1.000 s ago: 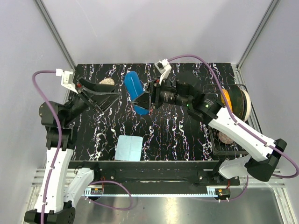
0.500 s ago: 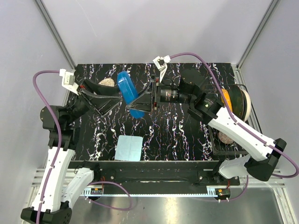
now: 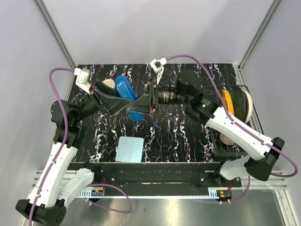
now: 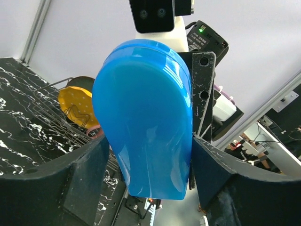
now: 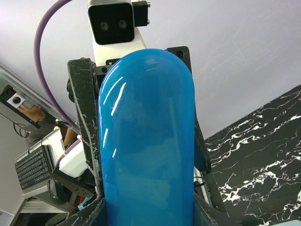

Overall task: Organize the sunglasses
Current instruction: Open the sunglasses case.

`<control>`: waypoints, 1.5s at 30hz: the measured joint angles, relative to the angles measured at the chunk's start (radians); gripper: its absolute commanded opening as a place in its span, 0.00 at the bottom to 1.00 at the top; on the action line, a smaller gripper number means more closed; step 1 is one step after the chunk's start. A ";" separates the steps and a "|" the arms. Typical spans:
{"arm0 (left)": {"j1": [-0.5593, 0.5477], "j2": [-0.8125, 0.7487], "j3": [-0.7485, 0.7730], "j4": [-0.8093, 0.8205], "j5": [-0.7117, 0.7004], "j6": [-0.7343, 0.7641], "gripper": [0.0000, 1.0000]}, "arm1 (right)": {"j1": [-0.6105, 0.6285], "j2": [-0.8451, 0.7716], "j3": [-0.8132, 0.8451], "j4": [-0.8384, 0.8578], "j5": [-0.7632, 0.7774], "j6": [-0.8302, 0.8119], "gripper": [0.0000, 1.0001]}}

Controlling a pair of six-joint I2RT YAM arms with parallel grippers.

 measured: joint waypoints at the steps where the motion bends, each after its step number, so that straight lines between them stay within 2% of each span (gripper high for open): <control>1: 0.000 -0.003 0.000 -0.012 -0.005 0.011 0.79 | 0.000 0.000 0.000 0.000 0.000 0.000 0.09; 2: 0.000 -0.006 0.000 -0.021 -0.009 0.021 0.88 | 0.000 0.000 -0.001 -0.001 0.000 0.000 0.08; 3: 0.000 -0.008 0.002 -0.031 -0.012 0.033 0.92 | 0.000 0.000 -0.002 -0.001 0.000 -0.001 0.08; 6: 0.000 -0.012 0.010 -0.071 -0.021 0.059 0.95 | 0.000 0.000 -0.006 -0.001 -0.002 -0.002 0.08; 8: 0.000 -0.012 0.019 -0.097 -0.023 0.077 0.90 | 0.000 0.000 -0.011 -0.001 0.000 -0.003 0.08; 9: 0.000 -0.013 0.025 -0.111 -0.024 0.087 0.82 | 0.000 0.000 -0.012 -0.001 0.001 -0.003 0.08; 14: 0.000 -0.019 0.037 -0.148 -0.024 0.116 0.59 | 0.000 0.000 -0.020 -0.001 0.004 -0.005 0.07; 17: 0.000 -0.022 0.043 -0.158 -0.021 0.120 0.56 | 0.000 0.000 -0.022 0.001 0.001 -0.011 0.07; 22: -0.001 -0.028 0.045 -0.177 -0.020 0.123 0.55 | 0.000 0.000 -0.024 0.001 -0.005 -0.018 0.07; 26: -0.001 -0.030 0.046 -0.181 -0.015 0.124 0.68 | 0.000 0.000 -0.026 0.002 -0.008 -0.019 0.06; 32: 0.000 -0.034 0.048 -0.181 0.004 0.133 0.70 | 0.003 0.000 -0.029 0.007 -0.014 -0.019 0.04; 38: 0.001 -0.047 0.048 -0.163 0.030 0.131 0.59 | 0.003 -0.009 -0.033 0.023 -0.051 -0.025 0.03; 42: 0.001 -0.046 0.048 -0.140 0.051 0.119 0.47 | 0.005 -0.013 -0.041 0.036 -0.072 -0.034 0.03; 45: 0.001 -0.045 0.048 -0.124 0.058 0.107 0.33 | 0.005 -0.013 -0.045 0.047 -0.084 -0.035 0.02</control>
